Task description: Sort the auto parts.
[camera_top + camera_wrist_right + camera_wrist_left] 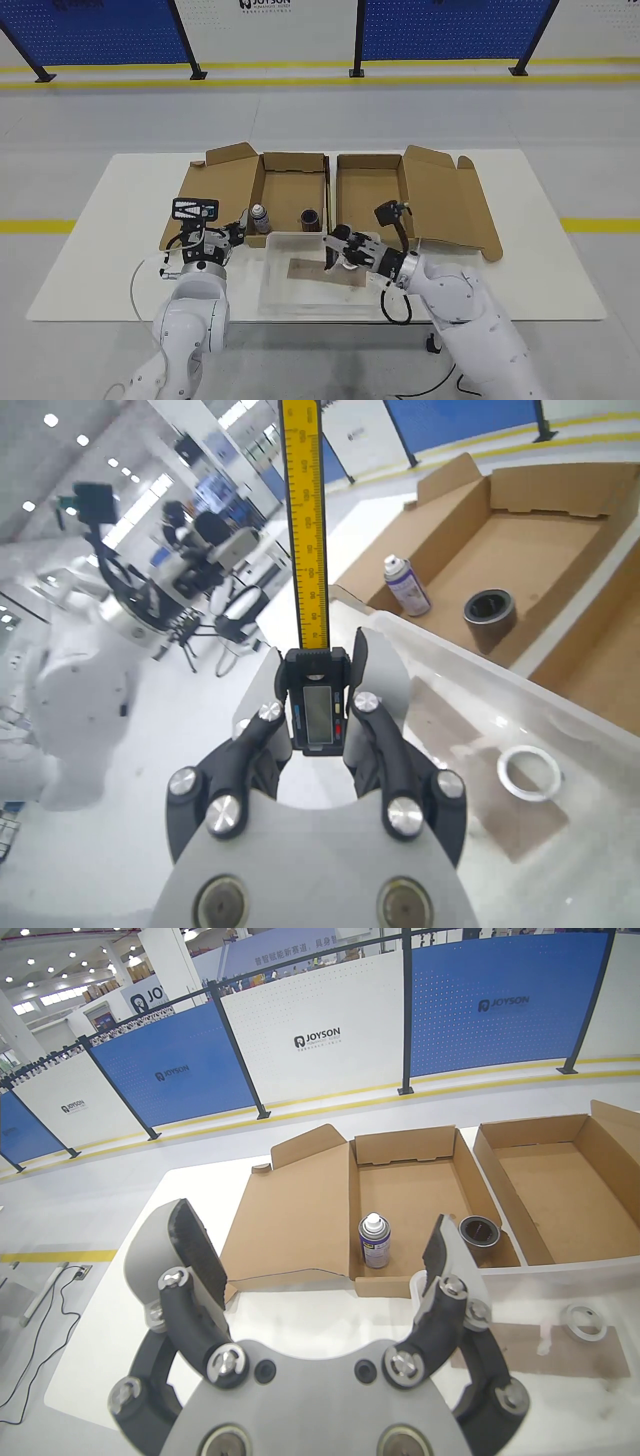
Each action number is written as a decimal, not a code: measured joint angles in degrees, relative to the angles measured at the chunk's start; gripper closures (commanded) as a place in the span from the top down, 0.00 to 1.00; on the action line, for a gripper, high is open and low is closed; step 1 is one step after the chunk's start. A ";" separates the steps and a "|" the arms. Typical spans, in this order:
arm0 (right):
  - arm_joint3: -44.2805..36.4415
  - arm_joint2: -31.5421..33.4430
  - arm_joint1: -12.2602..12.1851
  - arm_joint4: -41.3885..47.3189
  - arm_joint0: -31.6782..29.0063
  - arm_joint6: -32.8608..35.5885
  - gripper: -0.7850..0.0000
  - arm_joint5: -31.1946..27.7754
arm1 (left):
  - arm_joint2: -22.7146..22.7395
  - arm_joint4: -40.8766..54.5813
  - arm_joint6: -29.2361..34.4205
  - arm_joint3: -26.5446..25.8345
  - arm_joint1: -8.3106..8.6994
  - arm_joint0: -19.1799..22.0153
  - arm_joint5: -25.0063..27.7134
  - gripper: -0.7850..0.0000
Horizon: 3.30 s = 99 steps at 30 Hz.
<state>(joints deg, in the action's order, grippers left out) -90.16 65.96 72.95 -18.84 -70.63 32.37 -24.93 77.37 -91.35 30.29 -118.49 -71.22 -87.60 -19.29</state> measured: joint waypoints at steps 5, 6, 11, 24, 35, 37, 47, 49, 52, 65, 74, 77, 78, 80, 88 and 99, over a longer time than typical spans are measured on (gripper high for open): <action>2.78 -0.56 0.34 7.02 -0.02 -2.71 0.00 -3.08 | 0.00 0.00 0.00 0.00 0.00 0.00 0.00 1.00; 3.18 -0.67 0.36 7.49 0.13 -2.83 0.00 -3.41 | 0.00 0.00 0.00 0.00 0.00 0.00 0.00 1.00; 4.47 -1.35 0.48 8.10 0.94 -3.44 0.00 -4.26 | 0.00 0.00 0.00 0.00 0.00 0.00 0.00 1.00; 1.86 0.11 -0.05 -3.25 2.45 -6.50 0.00 2.48 | 0.00 0.00 0.00 0.00 0.00 0.00 0.00 1.00; -1.32 2.09 -0.83 -24.44 5.86 -5.20 0.00 19.64 | 0.00 0.00 0.00 0.00 0.00 0.00 0.00 1.00; -0.40 2.29 -0.74 -26.14 6.37 -6.14 0.00 22.68 | 0.00 0.00 0.00 0.00 0.00 0.00 0.00 1.00; 5.22 3.03 -0.48 -31.28 9.31 -5.82 0.00 31.40 | 0.00 0.00 0.00 0.00 0.00 0.00 0.00 1.00; 7.05 2.93 -0.31 -30.74 10.10 -5.56 0.00 31.92 | 0.00 0.00 0.00 0.00 0.00 0.00 0.00 1.00; 9.63 2.87 -0.17 -30.67 11.28 -5.24 0.00 32.00 | 0.00 0.00 0.00 0.00 0.00 0.00 0.00 1.00; 18.77 -0.48 1.33 -28.14 14.96 -3.53 0.00 34.60 | 0.00 0.00 0.00 0.00 0.00 0.00 0.00 1.00; 23.86 -2.89 2.17 -28.67 17.51 -0.25 0.00 35.52 | 0.00 0.00 0.00 0.00 0.00 0.00 0.00 1.00; 24.87 -3.24 2.33 -28.92 18.12 0.25 0.00 35.15 | 0.00 0.00 0.00 0.00 0.00 0.00 0.00 1.00; 25.13 -3.33 2.37 -29.06 18.30 0.46 0.00 35.16 | 0.00 0.00 0.00 0.00 0.00 0.00 0.00 1.00; 25.78 -3.44 2.47 -29.10 18.64 0.68 0.00 35.18 | 0.00 0.00 0.00 0.00 0.00 0.00 0.00 1.00; 27.62 -3.74 2.81 -29.16 19.40 1.07 0.12 34.75 | 0.00 0.00 0.00 0.00 0.00 0.00 0.00 1.00; 26.55 -3.81 3.01 -30.08 18.70 1.31 0.40 35.41 | 0.00 0.00 0.00 0.00 0.00 0.00 0.00 1.00</action>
<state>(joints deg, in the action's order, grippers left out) -63.61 62.15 75.96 -48.92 -51.93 33.68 10.48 77.37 -91.35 30.29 -118.49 -71.22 -87.60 -19.29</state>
